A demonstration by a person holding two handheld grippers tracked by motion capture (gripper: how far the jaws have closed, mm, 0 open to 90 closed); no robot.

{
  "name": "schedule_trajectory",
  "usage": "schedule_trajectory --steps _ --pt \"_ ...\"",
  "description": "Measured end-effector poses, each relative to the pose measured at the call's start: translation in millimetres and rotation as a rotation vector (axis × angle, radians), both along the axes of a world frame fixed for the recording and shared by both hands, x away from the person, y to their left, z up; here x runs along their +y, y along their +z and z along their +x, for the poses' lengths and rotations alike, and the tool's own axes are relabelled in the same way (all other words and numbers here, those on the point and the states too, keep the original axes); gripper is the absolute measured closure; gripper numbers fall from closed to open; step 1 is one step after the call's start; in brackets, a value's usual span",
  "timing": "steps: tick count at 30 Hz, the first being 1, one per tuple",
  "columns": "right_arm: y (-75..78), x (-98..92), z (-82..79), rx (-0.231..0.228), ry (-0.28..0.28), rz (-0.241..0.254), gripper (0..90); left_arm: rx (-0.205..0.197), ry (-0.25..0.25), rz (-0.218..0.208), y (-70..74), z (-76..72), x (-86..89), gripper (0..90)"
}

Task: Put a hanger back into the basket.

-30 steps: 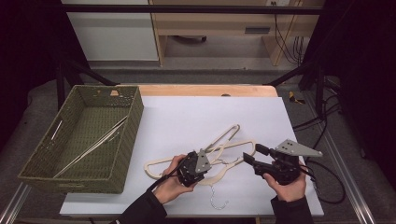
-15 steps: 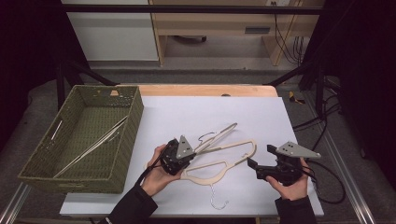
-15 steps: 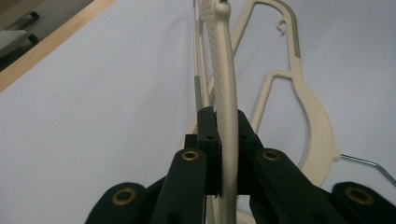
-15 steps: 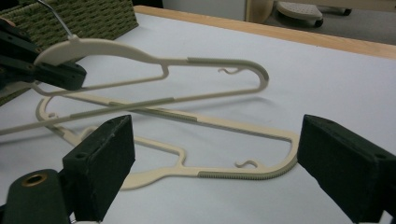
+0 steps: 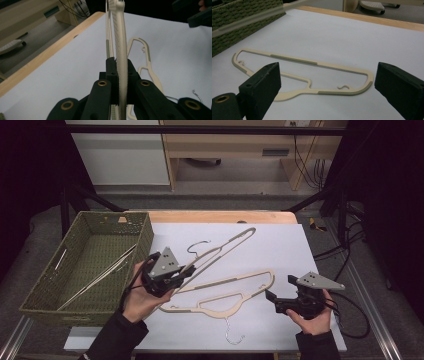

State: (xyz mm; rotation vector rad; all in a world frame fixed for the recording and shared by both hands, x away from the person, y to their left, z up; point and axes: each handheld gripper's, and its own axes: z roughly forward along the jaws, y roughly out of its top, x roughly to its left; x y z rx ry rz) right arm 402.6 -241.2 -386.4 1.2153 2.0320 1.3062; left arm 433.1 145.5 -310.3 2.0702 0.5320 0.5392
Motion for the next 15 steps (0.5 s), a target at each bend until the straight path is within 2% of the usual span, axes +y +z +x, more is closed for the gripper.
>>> schedule_trajectory --steps 6,10,13,14,15 --pt "-0.3 0.1 -0.1 -0.006 0.014 0.005 5.0 0.002 -0.015 -0.053 31.8 1.3 22.1 86.2" --pt "-0.5 -0.1 -0.2 -0.014 0.015 0.001 4.4 -0.008 -0.001 -0.041 50.3 4.5 36.5 86.2" --pt "-0.3 -0.5 -0.6 -0.021 0.021 0.007 4.0 -0.016 0.012 -0.038 58.7 6.6 45.1 86.2" --pt "0.4 0.3 -1.1 -0.017 0.019 0.028 4.1 -0.017 0.020 -0.037 61.8 7.4 48.8 86.3" --pt "0.2 -1.5 -0.9 -0.026 0.027 0.008 3.7 -0.019 0.022 -0.028 65.3 8.4 53.2 86.3"
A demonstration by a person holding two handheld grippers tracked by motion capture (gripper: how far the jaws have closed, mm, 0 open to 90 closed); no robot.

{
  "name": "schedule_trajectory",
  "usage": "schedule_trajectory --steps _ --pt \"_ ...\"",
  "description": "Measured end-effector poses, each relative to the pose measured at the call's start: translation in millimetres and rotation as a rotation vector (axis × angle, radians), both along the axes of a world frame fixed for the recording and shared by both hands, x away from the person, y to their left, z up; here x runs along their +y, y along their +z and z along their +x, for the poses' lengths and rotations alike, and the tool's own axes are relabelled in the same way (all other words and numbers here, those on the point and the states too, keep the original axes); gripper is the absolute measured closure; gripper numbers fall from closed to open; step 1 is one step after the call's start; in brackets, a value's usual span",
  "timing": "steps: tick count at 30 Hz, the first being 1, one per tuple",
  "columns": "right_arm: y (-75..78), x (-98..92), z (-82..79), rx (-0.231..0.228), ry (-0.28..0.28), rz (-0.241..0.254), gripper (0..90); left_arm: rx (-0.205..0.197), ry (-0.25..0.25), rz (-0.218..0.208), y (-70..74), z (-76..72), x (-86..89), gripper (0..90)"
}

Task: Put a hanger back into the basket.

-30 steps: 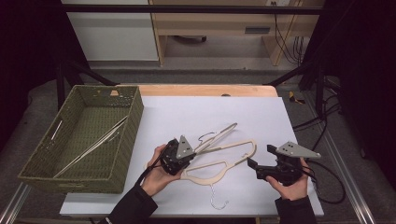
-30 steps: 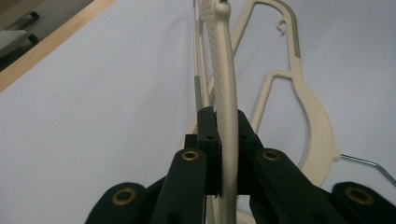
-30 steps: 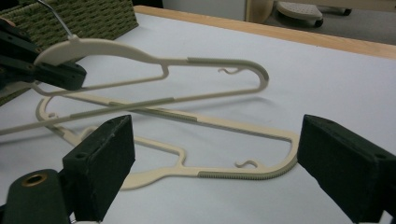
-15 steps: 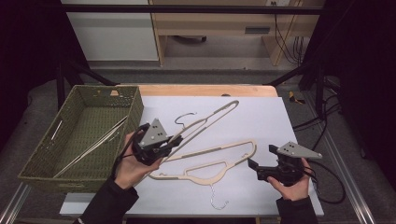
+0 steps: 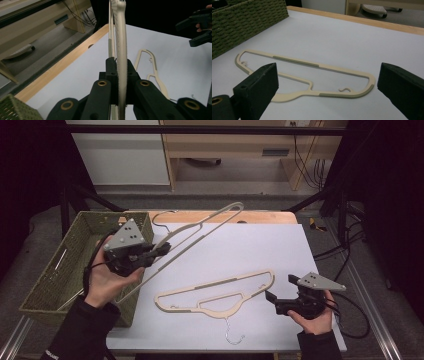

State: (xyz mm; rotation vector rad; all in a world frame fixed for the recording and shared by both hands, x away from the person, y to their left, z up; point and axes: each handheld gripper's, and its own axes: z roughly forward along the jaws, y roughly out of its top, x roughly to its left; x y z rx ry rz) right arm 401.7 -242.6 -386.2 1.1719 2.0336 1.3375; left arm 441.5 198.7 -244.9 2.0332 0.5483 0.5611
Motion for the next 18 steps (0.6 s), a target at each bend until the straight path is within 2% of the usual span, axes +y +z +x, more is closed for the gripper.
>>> schedule_trajectory --steps 8,9,13,18 --pt "0.4 -0.4 1.1 0.011 0.004 0.005 3.8 -0.041 0.034 -0.007 24.8 8.7 38.4 86.3" --pt "0.3 -0.5 1.3 0.014 0.004 0.004 4.3 -0.046 0.041 0.002 26.4 10.2 43.4 86.3" --pt "0.2 -0.7 1.5 0.021 0.015 0.006 4.4 -0.046 0.092 0.027 26.9 17.2 64.6 86.3" --pt "-0.2 0.1 1.6 0.017 0.019 0.002 3.3 -0.041 0.138 0.013 21.5 26.8 94.4 86.3"
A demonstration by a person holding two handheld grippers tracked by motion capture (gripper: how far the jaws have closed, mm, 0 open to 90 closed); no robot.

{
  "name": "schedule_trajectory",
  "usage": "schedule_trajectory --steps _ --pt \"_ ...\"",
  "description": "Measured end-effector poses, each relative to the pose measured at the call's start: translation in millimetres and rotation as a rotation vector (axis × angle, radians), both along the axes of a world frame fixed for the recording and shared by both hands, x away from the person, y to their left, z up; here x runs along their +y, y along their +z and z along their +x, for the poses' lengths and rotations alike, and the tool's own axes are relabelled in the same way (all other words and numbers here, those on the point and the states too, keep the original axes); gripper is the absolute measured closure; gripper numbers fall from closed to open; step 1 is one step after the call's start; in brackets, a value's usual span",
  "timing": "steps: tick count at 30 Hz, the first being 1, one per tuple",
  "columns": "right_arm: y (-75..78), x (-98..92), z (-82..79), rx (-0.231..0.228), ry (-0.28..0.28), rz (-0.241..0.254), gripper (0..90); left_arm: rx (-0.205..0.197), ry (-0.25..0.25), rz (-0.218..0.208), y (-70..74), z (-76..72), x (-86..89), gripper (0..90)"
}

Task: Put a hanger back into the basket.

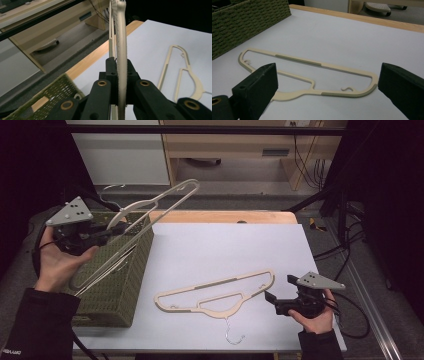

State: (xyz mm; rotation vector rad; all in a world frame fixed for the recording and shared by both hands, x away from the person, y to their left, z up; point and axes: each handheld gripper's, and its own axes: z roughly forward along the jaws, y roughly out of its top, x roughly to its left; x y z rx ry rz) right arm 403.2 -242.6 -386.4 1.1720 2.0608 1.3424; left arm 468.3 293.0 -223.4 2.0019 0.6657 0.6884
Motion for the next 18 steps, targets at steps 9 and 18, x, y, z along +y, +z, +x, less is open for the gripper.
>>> schedule_trajectory --steps 9,18 --pt "-1.0 1.3 0.5 -0.003 0.004 -0.010 2.9 -0.009 0.064 0.033 -19.6 12.4 45.0 86.2" --pt "-1.0 1.5 0.4 -0.004 0.002 -0.006 2.7 0.022 0.144 0.101 -46.6 20.8 83.5 86.2"
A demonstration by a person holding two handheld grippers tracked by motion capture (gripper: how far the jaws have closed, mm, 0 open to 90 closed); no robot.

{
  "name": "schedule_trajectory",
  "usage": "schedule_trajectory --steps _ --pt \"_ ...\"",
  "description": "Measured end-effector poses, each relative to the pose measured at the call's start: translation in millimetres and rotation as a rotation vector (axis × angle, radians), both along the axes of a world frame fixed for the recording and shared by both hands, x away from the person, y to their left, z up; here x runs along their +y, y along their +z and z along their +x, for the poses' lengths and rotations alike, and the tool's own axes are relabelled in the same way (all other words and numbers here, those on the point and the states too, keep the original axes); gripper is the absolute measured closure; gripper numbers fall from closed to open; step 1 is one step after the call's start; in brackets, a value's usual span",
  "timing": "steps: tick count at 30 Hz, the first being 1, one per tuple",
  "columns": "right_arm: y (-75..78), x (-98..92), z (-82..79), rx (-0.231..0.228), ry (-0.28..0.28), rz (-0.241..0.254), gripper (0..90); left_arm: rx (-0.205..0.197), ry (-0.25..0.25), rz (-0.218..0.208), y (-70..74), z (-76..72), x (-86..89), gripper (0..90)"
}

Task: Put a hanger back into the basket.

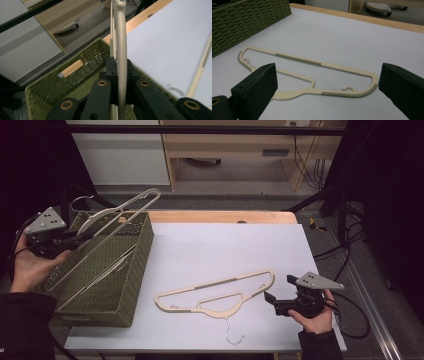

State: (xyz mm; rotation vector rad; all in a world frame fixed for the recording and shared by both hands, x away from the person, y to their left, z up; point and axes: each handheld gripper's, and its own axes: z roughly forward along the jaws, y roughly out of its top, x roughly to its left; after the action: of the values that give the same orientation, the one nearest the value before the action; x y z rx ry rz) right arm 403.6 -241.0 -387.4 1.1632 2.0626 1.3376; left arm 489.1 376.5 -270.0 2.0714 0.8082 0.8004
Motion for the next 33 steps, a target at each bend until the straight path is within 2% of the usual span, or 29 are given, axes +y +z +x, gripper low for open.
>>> schedule_trajectory --steps 7,14,17,21,23,29,33 --pt "-0.9 1.2 0.6 0.004 0.004 -0.009 2.6 0.030 0.050 0.021 -22.1 3.3 23.1 86.2" --pt "-0.9 1.2 0.4 -0.001 0.004 -0.008 2.6 0.059 0.075 0.071 -36.6 5.2 29.3 86.1" --pt "-1.0 1.4 0.4 0.001 0.005 -0.008 2.6 0.084 0.086 0.097 -46.2 6.6 32.0 86.1" --pt "-1.5 1.7 0.5 0.003 0.008 -0.015 2.4 0.103 0.093 0.111 -59.6 6.8 36.2 86.1" --pt "-1.6 1.9 0.5 0.003 0.008 -0.016 2.5 0.125 0.090 0.137 -64.6 6.7 38.7 86.1" --pt "-2.5 3.6 1.2 0.005 0.011 -0.015 2.7 0.146 0.099 0.106 -86.1 6.8 41.4 85.9" --pt "-2.5 3.3 1.1 0.005 0.012 -0.018 2.8 0.163 0.100 0.127 -103.6 8.3 41.3 86.0"
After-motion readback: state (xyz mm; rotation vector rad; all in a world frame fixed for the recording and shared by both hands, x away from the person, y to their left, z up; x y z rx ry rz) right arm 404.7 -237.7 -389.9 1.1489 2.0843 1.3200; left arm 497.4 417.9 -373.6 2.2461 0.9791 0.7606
